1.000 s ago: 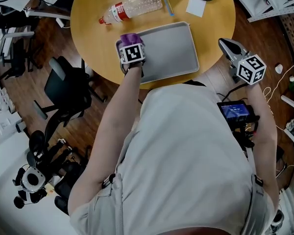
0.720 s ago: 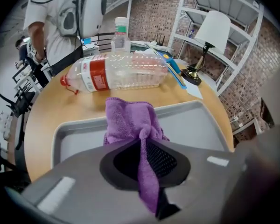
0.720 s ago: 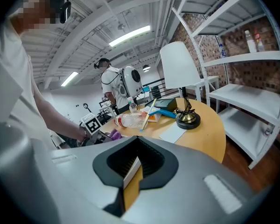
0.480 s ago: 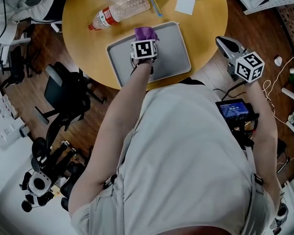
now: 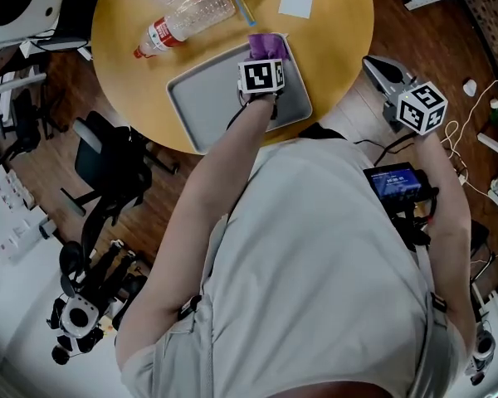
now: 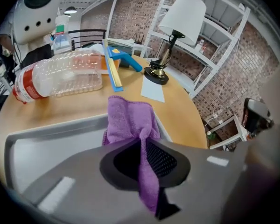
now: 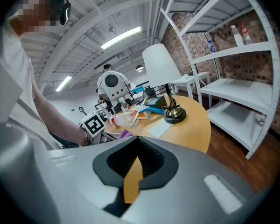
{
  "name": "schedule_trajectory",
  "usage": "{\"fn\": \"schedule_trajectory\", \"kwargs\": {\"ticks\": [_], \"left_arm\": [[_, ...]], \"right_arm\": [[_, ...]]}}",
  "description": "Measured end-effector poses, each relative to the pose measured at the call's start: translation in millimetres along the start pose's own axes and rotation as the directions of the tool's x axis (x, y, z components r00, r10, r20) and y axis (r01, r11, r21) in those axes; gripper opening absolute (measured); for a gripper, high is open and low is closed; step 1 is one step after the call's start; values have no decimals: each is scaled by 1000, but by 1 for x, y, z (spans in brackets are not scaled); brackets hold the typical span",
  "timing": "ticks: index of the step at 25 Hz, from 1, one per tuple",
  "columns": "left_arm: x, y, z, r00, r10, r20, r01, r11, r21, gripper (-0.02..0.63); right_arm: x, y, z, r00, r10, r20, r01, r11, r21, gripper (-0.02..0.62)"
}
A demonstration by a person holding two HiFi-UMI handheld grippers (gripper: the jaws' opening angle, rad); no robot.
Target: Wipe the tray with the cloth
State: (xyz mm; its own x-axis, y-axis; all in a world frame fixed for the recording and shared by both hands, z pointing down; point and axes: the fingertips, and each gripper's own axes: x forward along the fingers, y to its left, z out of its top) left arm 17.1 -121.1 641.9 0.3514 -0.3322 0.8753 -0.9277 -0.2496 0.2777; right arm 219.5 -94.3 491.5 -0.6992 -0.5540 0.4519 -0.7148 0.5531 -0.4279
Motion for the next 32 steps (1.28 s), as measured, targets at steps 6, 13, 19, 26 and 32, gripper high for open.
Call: {"fn": "schedule_trajectory", "kwargs": {"ticks": [6, 13, 19, 26, 32], "left_arm": [[6, -17, -10, 1000, -7, -28, 9, 998, 63, 34], [4, -34, -22, 990, -139, -1, 138, 987, -82, 32], [-11, 8, -30, 986, -156, 58, 165, 966, -197, 32], [-42, 76, -54, 990, -114, 88, 134, 951, -278, 32], [-78, 135, -86, 995, -45, 84, 72, 932, -355, 32]], "right_arm": [[2, 4, -5, 1000, 2, 4, -2, 1000, -5, 2], [6, 12, 0, 1000, 19, -7, -19, 1000, -25, 3], [17, 25, 0, 999, 37, -19, -38, 998, -46, 3], [35, 43, 4, 996, 77, -33, -79, 994, -70, 3], [51, 68, 9, 993, 113, -41, -117, 988, -97, 2]]}}
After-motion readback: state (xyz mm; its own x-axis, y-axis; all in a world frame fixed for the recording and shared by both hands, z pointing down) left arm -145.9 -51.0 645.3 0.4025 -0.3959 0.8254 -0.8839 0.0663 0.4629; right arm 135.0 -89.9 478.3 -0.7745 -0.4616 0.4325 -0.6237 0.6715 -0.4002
